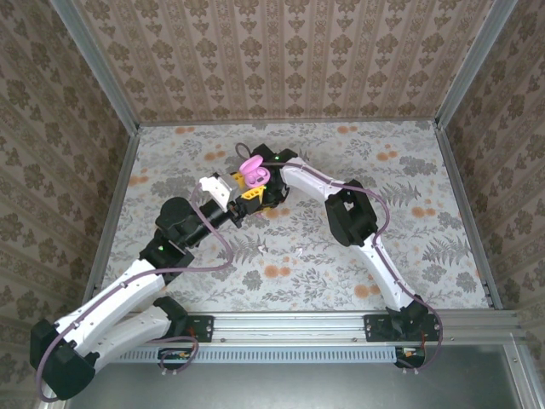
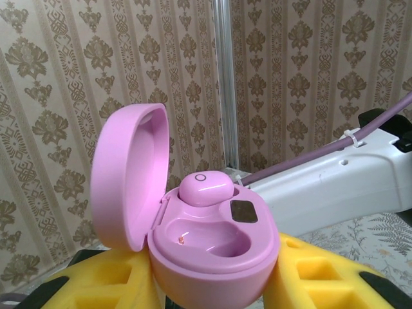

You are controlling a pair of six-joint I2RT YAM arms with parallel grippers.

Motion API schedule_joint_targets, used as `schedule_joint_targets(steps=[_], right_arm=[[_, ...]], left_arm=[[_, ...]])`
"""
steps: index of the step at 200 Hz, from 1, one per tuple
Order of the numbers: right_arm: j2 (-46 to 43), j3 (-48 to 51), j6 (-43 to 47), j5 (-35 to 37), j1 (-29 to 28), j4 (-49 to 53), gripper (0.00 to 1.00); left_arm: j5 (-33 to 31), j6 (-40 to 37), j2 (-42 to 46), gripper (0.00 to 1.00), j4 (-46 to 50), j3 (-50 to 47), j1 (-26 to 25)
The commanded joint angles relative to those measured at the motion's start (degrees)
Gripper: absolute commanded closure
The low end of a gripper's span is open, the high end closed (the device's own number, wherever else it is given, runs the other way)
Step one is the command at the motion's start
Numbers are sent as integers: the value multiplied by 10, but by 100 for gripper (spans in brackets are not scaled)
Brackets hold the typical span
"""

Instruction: Insert the wireless bluetooth earbuds into the charging case

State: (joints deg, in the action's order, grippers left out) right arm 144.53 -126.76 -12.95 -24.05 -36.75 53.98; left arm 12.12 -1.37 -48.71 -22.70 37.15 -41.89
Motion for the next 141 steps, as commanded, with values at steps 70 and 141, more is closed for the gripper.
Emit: schedule_joint_targets(steps=[70,141], right_arm=[[-25,48,25,59,-17,28,68],[7,6,22,156,-42,94,72]], left_arm=[[0,-1,-12,62,-21,18,4],[-2,0,-11,62,-19,17,4]])
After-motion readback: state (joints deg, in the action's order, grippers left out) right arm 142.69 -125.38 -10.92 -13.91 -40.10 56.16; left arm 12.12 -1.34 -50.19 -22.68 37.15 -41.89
